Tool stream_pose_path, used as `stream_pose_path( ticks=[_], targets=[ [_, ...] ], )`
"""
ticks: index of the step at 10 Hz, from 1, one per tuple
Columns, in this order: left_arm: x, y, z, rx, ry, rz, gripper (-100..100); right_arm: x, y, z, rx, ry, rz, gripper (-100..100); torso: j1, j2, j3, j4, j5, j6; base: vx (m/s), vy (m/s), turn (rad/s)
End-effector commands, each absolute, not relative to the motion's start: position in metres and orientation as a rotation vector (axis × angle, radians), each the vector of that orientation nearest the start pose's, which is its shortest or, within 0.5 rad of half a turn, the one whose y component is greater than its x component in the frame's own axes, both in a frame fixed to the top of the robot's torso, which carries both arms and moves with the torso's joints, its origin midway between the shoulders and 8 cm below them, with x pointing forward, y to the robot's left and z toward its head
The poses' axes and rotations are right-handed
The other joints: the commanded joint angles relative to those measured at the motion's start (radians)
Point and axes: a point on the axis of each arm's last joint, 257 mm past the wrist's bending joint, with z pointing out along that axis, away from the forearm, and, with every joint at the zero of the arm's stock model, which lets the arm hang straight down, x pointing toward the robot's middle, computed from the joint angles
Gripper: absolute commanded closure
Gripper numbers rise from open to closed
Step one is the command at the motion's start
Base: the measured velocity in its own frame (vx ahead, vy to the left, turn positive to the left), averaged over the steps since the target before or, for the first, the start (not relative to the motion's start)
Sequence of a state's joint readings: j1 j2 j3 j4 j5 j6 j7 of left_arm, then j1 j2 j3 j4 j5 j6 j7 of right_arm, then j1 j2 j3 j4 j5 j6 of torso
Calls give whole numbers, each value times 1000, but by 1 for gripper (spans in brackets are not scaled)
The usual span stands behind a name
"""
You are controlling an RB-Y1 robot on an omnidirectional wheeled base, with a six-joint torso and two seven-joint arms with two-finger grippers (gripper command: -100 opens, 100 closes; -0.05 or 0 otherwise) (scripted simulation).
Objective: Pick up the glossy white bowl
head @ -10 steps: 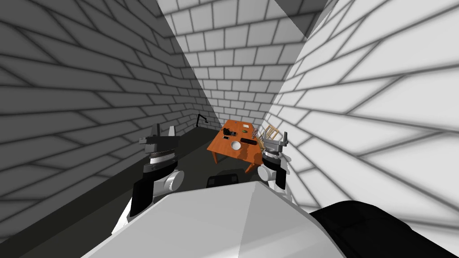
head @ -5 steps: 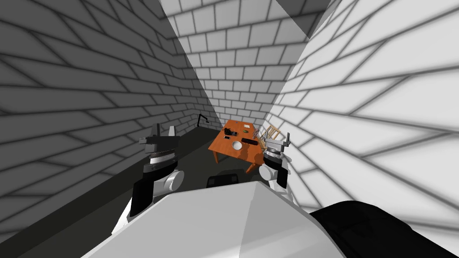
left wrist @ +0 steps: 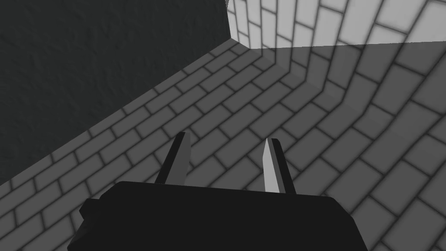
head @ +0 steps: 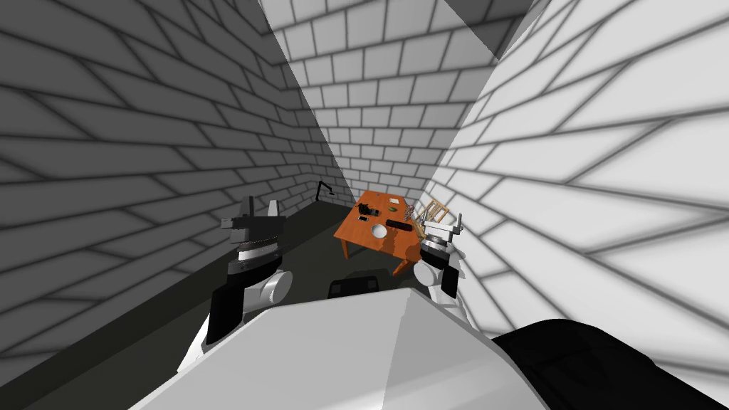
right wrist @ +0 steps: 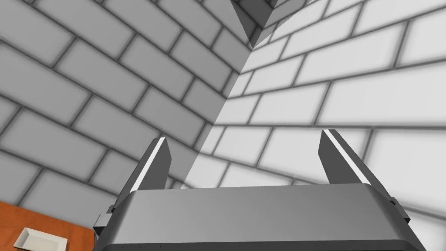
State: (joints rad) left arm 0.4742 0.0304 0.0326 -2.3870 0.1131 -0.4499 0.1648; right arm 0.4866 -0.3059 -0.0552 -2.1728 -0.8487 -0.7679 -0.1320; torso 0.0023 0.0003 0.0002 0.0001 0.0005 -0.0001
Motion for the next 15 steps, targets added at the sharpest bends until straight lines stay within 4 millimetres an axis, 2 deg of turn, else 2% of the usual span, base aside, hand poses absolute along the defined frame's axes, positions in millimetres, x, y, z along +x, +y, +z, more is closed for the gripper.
stream_pose_path(
  ticks=[1, 12, 15],
  targets=[
    [327, 291, 71, -687, 471, -1532, 0, 317, -416, 14, 957, 49, 1822, -100, 0, 0, 0, 0, 0, 0, -6, 53, 54],
    [327, 291, 71, -687, 471, -1531, 0, 324, -476, -24, 1157, -208, 1902, -100, -2, 0, 0, 0, 0, 0, -3, 31, 35],
    [327, 291, 71, -687, 471, -1531, 0, 325, -488, -37, 1219, -295, 1916, -100, -1, 0, 0, 0, 0, 0, -1, 25, 11]
  ],
)
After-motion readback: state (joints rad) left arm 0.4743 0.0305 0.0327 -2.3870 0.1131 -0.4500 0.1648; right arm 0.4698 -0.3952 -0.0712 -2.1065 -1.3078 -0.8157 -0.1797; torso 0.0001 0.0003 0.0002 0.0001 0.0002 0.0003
